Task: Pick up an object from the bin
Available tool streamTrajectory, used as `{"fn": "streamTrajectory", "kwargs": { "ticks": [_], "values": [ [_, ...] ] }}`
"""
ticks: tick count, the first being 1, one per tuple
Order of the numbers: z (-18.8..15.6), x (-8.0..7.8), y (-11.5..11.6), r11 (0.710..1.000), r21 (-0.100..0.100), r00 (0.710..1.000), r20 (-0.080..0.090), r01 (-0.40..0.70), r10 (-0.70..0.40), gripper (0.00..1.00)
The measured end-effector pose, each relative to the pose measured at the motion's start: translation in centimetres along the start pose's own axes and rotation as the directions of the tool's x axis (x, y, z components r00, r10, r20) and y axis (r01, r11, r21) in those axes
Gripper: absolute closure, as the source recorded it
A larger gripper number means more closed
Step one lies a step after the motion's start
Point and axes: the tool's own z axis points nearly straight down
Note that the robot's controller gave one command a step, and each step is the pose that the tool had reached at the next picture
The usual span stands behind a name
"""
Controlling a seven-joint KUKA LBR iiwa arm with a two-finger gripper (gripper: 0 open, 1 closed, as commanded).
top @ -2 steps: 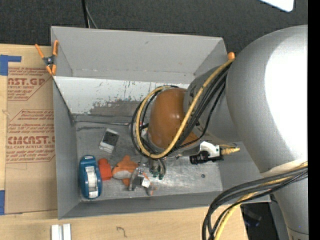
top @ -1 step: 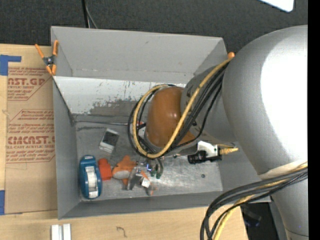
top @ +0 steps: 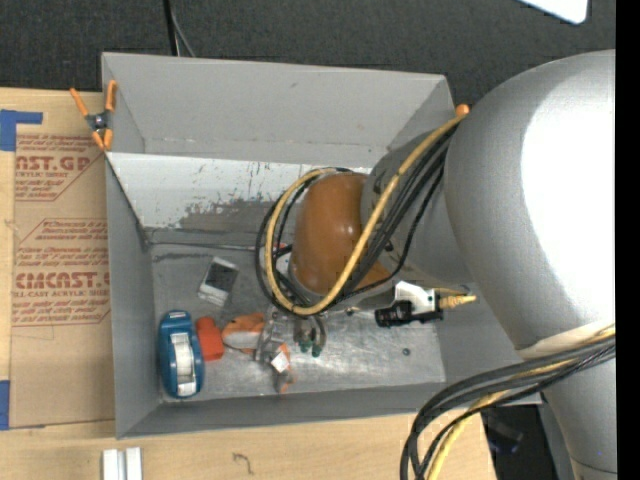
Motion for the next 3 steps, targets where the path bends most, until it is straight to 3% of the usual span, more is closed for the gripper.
{"fn": "streamTrajectory", "kwargs": {
  "ticks": [2, 3],
  "values": [
    [-0.5, 0.2, -0.1, 1.000, 0.003, 1.000, -0.006, 0.001, 0.000, 1.00],
    [-2.6, 0.3, -0.1, 1.000, 0.006, 1.000, -0.010, 0.000, 0.000, 1.00]
  ]
}}
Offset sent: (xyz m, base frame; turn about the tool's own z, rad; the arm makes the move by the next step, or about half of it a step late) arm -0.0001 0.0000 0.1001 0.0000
